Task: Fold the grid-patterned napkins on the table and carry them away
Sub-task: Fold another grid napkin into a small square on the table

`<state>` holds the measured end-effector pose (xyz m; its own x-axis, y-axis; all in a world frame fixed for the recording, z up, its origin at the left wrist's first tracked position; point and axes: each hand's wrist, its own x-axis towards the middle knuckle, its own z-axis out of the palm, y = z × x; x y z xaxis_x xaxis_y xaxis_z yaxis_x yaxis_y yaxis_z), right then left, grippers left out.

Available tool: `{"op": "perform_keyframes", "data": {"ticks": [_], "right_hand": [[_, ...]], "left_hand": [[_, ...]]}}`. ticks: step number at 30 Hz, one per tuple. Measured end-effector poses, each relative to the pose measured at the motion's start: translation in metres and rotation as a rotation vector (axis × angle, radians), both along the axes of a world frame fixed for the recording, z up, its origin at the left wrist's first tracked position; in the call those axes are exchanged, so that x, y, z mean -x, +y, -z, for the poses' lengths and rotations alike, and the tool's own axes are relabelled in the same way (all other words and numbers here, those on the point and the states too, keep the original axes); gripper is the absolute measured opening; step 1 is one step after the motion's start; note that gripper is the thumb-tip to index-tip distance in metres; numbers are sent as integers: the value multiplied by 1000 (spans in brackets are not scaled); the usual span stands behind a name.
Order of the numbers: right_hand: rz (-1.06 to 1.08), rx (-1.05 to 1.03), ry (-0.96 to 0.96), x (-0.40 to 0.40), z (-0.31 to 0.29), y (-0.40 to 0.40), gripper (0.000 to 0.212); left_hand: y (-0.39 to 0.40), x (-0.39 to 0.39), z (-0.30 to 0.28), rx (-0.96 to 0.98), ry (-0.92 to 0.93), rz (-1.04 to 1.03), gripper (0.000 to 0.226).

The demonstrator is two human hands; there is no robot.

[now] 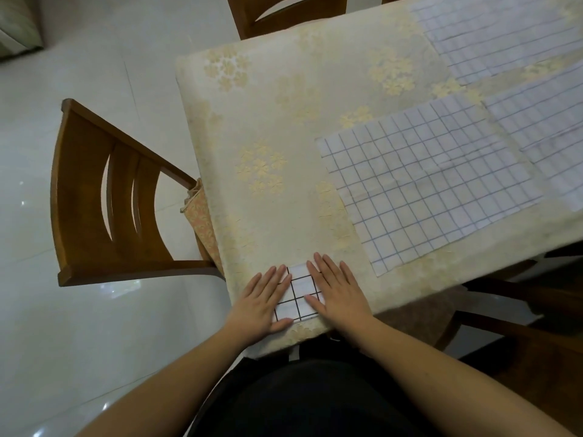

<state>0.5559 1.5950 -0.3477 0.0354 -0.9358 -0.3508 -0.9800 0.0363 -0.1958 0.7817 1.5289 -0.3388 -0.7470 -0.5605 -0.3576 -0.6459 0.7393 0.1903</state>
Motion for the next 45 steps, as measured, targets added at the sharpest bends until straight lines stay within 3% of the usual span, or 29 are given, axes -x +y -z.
{"op": "perform_keyframes", "data": {"ticks": [12,15,22,29,37,45], "right_hand": [[-88,-7,-46,21,-2,-3,76],[-106,-17,-61,23,-5,-6,76],[-54,-6,-121,31,-22,-7,69],[276,8,-130,17,-41,-1,67],[686,29,-126,-5,-60,-1,67],[855,3,-107,-4,-68,3,57]], "left_hand": [[-7,6,-10,-32,-170,22,97],[-6,10,-13,20,-140,50,97],[-46,30,-38,74,31,120,42],[-87,65,-48,-12,71,233,43],[-120,81,-60,25,70,416,50],[-140,121,-55,68,15,511,60]]}}
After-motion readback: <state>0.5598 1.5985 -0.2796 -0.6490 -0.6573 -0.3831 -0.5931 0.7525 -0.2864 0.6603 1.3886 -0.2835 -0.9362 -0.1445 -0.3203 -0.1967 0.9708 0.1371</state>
